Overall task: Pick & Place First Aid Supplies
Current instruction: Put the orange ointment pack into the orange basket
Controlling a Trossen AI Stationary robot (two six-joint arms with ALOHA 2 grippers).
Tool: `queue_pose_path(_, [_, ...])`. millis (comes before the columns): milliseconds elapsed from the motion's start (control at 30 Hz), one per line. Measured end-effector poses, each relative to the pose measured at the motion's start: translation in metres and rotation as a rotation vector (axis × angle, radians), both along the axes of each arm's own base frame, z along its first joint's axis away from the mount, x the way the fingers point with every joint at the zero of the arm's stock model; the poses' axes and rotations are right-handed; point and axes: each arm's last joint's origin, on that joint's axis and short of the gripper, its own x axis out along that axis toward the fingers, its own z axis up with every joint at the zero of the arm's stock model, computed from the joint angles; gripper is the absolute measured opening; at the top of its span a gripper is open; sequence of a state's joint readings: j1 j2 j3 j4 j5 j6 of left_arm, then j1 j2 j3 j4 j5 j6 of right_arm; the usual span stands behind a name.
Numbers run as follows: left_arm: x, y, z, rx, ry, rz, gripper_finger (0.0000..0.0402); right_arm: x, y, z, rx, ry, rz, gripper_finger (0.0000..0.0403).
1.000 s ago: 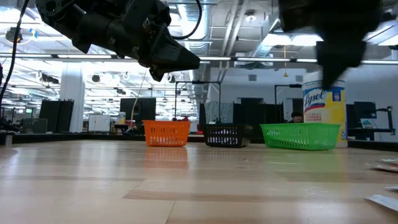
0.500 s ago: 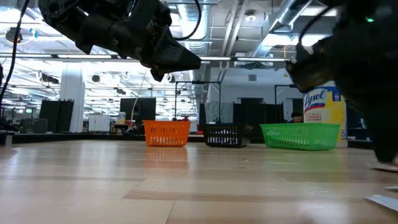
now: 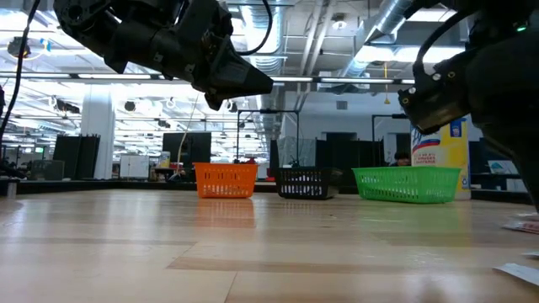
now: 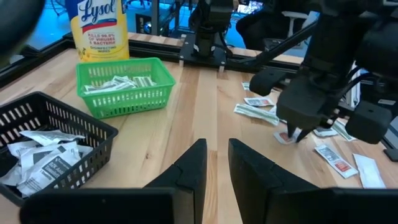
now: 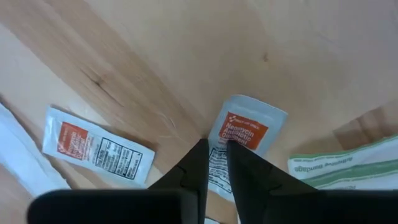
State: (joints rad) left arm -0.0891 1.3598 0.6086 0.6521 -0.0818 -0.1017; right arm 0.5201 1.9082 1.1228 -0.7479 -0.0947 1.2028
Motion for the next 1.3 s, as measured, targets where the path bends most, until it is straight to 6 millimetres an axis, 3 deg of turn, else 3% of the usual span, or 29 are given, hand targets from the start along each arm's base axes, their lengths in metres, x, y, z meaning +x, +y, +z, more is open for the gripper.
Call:
queue_pose_path(200, [0.000, 0.000, 0.000, 0.000, 0.000, 0.000, 0.0067, 0.001, 0.000, -0.002, -0.019, -0.021, 0.056, 0.0007])
queue_pose_path(300, [0.000, 0.000, 0.000, 0.000, 0.000, 0.000, 0.0067, 0.002, 0.000, 0.000, -0.022, -0.042, 0.068, 0.0011])
queue_pose_path(567, [0.000, -0.001, 0.000, -0.007, 0.000, -0.004, 0.0067, 0.013, 0.002, 0.033, -0.081, -0.218, 0.195, 0.0002])
queue_pose_path(667, [0.000, -0.003, 0.000, -0.015, 0.001, -0.079, 0.0067, 0.015, 0.000, 0.047, -0.120, -0.287, 0.212, 0.0001])
queue_pose_path(833, [-0.001, -0.021, -0.003, -0.042, 0.015, -0.278, 0.0067, 0.016, -0.005, 0.050, -0.184, -0.320, 0.229, 0.0001])
queue_pose_path(1000, [0.002, -0.037, -0.016, -0.186, 0.089, -0.313, 0.0067, 0.022, -0.013, 0.050, -0.334, -0.371, 0.310, 0.0000])
queue_pose_path(1167, [0.012, -0.040, -0.042, -0.302, 0.173, -0.160, 0.0067, 0.034, -0.021, 0.054, -0.504, -0.468, 0.370, 0.0000])
queue_pose_path(1300, [0.022, -0.039, -0.055, -0.337, 0.130, -0.096, 0.0067, 0.043, -0.028, 0.056, -0.513, -0.507, 0.381, 0.0000])
